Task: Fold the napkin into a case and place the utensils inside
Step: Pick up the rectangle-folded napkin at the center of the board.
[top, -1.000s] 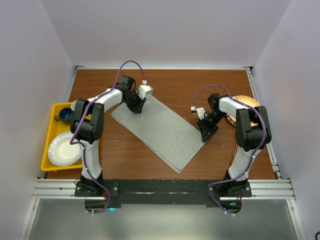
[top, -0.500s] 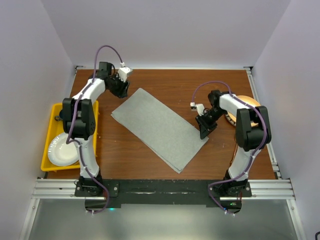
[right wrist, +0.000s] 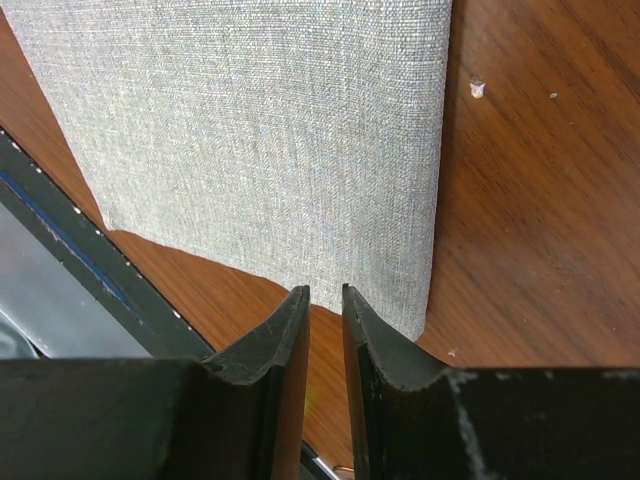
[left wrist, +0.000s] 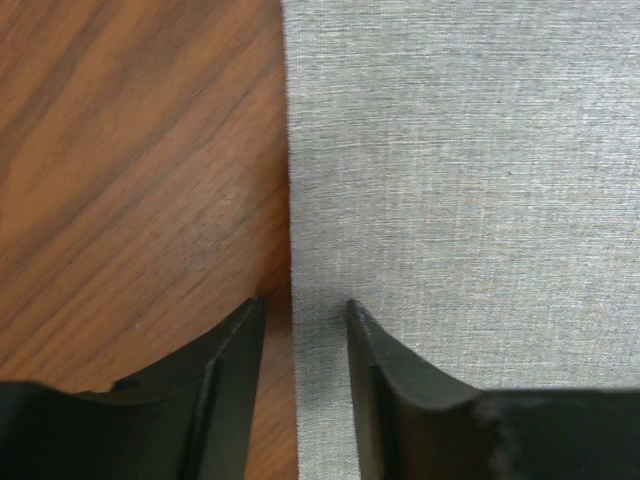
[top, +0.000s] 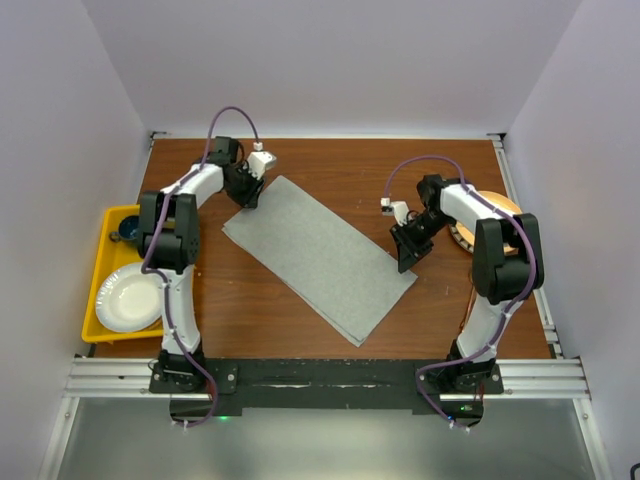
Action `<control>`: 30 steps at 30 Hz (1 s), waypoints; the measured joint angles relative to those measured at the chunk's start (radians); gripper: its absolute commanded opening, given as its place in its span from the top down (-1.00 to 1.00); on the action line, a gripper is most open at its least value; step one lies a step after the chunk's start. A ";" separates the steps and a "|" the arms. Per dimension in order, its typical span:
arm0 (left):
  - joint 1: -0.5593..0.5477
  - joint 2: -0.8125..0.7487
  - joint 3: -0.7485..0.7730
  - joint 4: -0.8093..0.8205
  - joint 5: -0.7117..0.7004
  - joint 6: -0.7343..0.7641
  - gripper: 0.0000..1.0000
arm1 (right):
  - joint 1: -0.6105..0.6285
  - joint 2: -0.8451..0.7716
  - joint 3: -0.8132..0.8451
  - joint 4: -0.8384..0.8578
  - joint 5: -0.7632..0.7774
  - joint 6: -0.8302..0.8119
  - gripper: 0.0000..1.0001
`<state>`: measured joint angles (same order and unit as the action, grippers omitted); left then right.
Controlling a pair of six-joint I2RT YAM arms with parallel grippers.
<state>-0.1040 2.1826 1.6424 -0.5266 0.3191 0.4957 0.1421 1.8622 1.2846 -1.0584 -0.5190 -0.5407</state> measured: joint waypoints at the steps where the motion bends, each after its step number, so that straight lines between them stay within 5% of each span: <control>1: -0.005 -0.003 -0.005 0.005 -0.006 0.003 0.24 | 0.000 0.000 0.002 -0.001 0.000 0.001 0.51; 4: -0.031 -0.014 -0.024 0.021 -0.034 0.023 0.35 | 0.000 0.000 0.012 0.000 0.000 0.003 0.52; 9: -0.074 -0.022 -0.040 0.046 -0.076 0.043 0.98 | 0.000 0.000 0.014 0.000 0.000 0.007 0.52; 20: -0.047 0.079 0.136 0.022 -0.135 0.051 1.00 | 0.000 0.000 0.025 0.008 -0.010 0.035 0.52; 30: -0.065 0.036 0.142 -0.021 -0.077 0.074 1.00 | 0.000 0.000 0.025 0.025 -0.027 0.077 0.52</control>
<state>-0.1688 2.2185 1.7844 -0.5472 0.2417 0.5697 0.1421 1.8622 1.3094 -1.0332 -0.5465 -0.4637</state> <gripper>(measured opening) 0.021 0.240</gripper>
